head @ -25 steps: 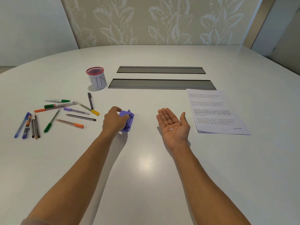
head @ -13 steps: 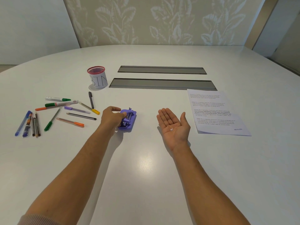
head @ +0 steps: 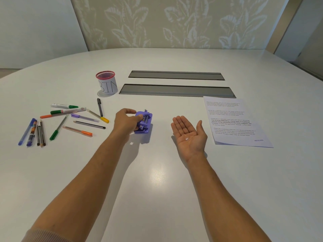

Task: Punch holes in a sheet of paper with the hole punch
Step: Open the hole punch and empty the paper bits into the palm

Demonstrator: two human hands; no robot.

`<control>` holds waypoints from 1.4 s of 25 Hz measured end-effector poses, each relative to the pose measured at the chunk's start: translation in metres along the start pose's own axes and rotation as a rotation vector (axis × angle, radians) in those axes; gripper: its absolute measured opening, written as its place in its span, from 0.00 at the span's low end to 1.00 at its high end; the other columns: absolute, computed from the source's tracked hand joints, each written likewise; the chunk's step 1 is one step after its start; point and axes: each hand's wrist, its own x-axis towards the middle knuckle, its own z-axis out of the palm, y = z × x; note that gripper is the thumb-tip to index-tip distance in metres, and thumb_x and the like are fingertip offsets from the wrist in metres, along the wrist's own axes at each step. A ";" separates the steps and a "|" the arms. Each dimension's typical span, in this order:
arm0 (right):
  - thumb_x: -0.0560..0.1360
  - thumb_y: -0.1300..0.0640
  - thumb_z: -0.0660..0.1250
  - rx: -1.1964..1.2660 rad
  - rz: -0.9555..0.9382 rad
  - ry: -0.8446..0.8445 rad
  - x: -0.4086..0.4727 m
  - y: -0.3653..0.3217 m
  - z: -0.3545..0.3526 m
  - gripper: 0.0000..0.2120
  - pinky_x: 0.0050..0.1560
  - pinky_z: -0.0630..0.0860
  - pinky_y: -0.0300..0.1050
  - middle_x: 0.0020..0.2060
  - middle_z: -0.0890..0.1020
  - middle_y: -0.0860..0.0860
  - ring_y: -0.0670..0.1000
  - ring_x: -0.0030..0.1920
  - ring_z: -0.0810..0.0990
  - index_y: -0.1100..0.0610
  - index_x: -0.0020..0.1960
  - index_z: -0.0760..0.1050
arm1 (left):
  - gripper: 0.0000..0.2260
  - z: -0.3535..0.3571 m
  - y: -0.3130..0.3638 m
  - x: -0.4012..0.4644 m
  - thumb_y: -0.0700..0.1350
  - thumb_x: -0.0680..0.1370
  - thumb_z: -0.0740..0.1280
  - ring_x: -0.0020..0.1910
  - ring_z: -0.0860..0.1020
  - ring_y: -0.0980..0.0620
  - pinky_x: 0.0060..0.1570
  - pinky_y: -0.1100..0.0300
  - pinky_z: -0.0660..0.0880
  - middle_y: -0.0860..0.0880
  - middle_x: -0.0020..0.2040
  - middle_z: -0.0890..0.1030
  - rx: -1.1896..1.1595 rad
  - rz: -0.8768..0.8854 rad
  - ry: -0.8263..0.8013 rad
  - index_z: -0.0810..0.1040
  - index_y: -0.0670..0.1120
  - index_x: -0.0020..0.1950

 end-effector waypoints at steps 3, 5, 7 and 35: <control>0.80 0.41 0.59 0.011 -0.013 -0.004 0.000 -0.002 0.000 0.30 0.66 0.73 0.57 0.60 0.80 0.64 0.63 0.61 0.79 0.68 0.64 0.73 | 0.13 0.022 -0.002 -0.011 0.40 0.74 0.73 0.29 0.80 0.53 0.24 0.65 0.74 0.43 0.43 0.82 0.015 -0.001 -0.053 0.75 0.45 0.55; 0.80 0.42 0.58 0.006 -0.023 0.000 0.000 -0.004 0.000 0.30 0.65 0.74 0.57 0.60 0.80 0.64 0.63 0.61 0.80 0.68 0.64 0.73 | 0.13 0.038 -0.005 -0.018 0.41 0.74 0.73 0.35 0.82 0.51 0.30 0.60 0.78 0.43 0.47 0.82 0.039 0.003 -0.081 0.75 0.46 0.56; 0.80 0.42 0.58 -0.004 -0.031 0.005 -0.001 -0.005 0.000 0.30 0.65 0.74 0.57 0.60 0.80 0.64 0.63 0.60 0.80 0.68 0.65 0.73 | 0.13 0.054 -0.008 -0.023 0.41 0.74 0.72 0.42 0.83 0.48 0.39 0.54 0.82 0.43 0.51 0.81 0.071 0.006 -0.100 0.75 0.47 0.56; 0.79 0.42 0.60 -0.021 -0.151 0.017 0.016 0.011 0.043 0.30 0.61 0.76 0.57 0.58 0.81 0.65 0.63 0.58 0.81 0.69 0.63 0.74 | 0.13 -0.040 -0.048 0.035 0.40 0.82 0.58 0.59 0.75 0.39 0.60 0.53 0.68 0.37 0.58 0.79 0.737 0.485 -0.157 0.77 0.34 0.56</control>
